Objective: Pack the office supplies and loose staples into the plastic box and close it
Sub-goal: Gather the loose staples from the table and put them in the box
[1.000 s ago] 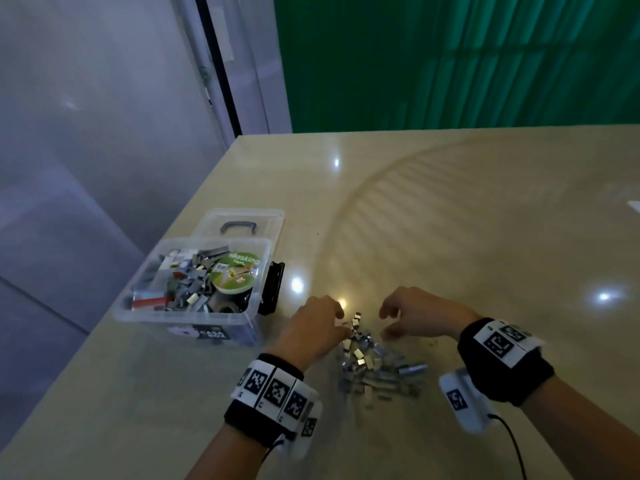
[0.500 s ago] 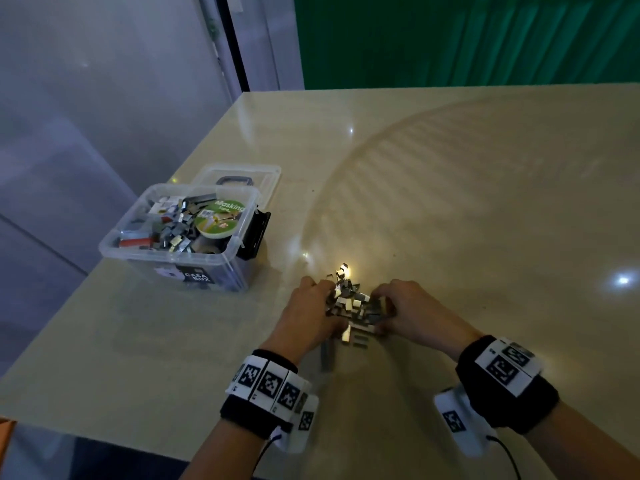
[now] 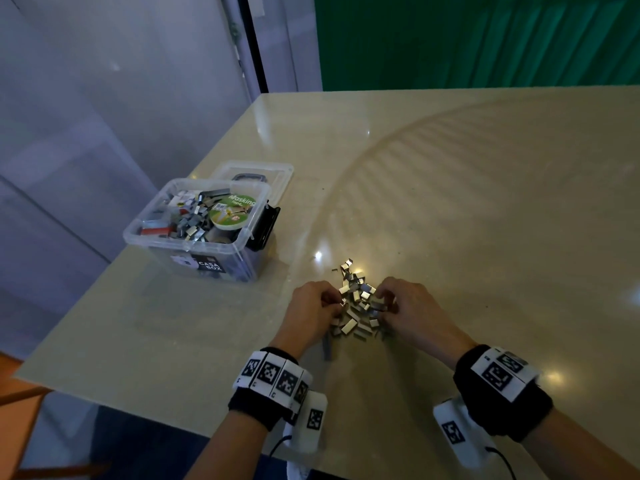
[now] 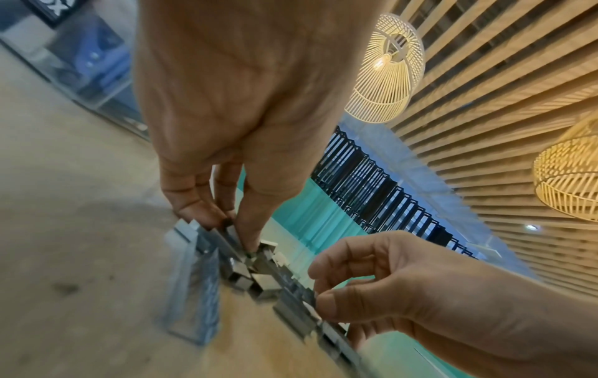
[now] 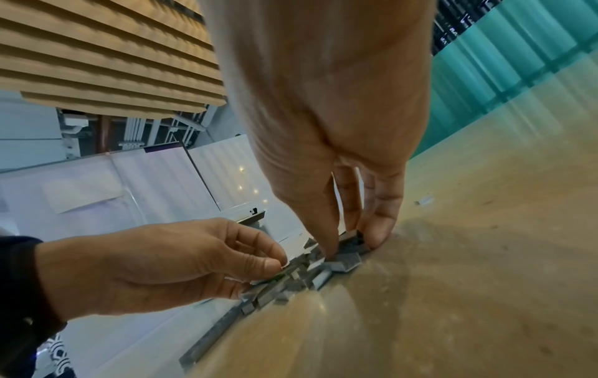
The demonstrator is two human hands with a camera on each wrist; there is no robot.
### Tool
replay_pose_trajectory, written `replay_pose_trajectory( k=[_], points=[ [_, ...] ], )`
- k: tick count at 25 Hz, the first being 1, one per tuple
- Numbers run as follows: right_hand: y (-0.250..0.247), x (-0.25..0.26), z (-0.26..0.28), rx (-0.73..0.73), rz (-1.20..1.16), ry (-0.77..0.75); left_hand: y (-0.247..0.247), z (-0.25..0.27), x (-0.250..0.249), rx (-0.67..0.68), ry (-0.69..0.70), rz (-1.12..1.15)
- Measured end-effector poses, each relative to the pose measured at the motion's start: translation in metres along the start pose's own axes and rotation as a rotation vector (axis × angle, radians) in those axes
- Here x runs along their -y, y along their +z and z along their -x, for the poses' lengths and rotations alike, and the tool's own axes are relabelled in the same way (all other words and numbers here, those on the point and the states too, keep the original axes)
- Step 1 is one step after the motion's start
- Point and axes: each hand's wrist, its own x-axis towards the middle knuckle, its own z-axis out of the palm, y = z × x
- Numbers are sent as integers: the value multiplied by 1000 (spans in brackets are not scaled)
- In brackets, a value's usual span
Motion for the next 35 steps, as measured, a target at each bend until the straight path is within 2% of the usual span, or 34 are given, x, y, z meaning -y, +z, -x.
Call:
replay_pose_trajectory(
  k=[4, 7, 9, 16, 22, 28, 31, 35],
  points=[
    [4, -2, -6, 37, 21, 35, -2, 0, -7, 34, 7, 7],
    [2, -5, -11, 17, 34, 48, 9, -1, -18, 132, -1, -231],
    [-1, -6, -11, 28, 21, 65, 16, -1, -23, 152, 17, -314],
    [-2, -6, -11, 25, -17, 54, 11, -17, -22, 174, -25, -213],
    [-4, -3, -28, 44, 21, -19, -2, -23, -16, 95, 39, -102],
    [-21, 8, -40, 19, -5, -23, -26, -27, -15, 28, 144, -56],
    [-35, 29, -49, -16, -25, 1, -51, -28, -22, 11, 238, -43],
    [-56, 72, -66, -76, -48, -47, -103, -26, -28, -44, 330, 17]
  ],
)
